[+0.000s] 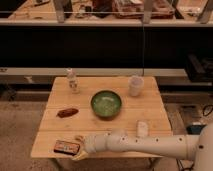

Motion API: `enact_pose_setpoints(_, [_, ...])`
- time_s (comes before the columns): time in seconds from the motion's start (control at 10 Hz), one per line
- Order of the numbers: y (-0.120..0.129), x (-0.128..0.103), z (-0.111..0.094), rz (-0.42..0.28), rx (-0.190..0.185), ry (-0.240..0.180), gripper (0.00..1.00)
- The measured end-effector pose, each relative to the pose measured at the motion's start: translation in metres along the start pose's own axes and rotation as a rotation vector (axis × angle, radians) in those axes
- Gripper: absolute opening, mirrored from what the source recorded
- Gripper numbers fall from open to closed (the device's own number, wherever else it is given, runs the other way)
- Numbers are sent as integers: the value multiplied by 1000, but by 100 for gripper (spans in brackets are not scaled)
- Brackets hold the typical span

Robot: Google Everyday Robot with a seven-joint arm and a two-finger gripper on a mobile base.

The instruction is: Place the eraser in the ceramic cup

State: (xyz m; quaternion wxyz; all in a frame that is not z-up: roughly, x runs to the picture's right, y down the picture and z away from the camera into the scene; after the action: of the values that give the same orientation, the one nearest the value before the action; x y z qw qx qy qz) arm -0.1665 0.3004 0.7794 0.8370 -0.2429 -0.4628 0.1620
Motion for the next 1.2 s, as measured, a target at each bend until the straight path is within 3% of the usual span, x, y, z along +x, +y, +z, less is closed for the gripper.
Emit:
enact_pose_setpoints(0.3, [2, -4, 5, 15, -21, -5, 13])
enact_pose_setpoints(0.5, [3, -9, 7, 22, -32, -12, 1])
enact_pose_setpoints(0.9, [12, -35, 6, -10, -68, -29, 0])
enact_pose_setpoints(1.2, [2, -49, -6, -40, -49, -18, 0])
